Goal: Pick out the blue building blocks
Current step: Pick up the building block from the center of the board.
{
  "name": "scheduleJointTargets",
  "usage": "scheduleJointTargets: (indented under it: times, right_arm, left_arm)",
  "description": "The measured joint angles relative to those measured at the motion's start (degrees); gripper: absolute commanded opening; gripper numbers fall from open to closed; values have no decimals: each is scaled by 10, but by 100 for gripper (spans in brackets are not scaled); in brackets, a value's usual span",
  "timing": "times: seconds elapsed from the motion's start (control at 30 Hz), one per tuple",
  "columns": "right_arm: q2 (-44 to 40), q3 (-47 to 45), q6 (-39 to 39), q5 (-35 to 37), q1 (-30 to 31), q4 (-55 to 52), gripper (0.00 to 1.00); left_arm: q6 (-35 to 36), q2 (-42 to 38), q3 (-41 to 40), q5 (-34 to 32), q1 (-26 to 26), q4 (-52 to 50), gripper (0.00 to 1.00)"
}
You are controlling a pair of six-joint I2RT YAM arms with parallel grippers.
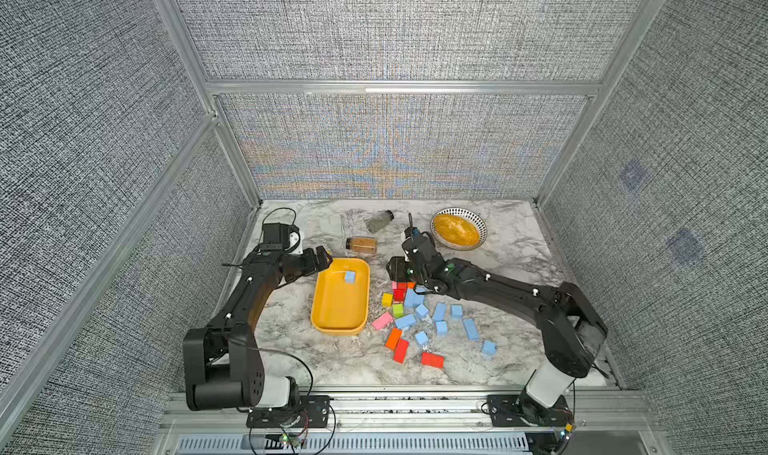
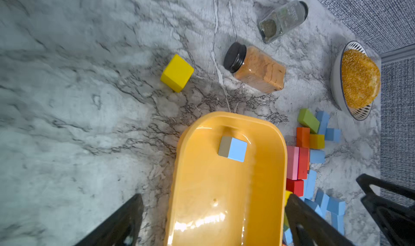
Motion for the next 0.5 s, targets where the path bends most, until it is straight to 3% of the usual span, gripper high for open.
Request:
scheduleJointTargets:
  times: [0.17,0.5]
  right_arm:
    - [37,4,19,-21,-39,-5,55]
    - [56,28,39,-54,-63,-52,55]
  left_arm:
    - [49,-22,-2,-16,19,-12,100]
    - [63,-34,-22,-10,30,-13,100]
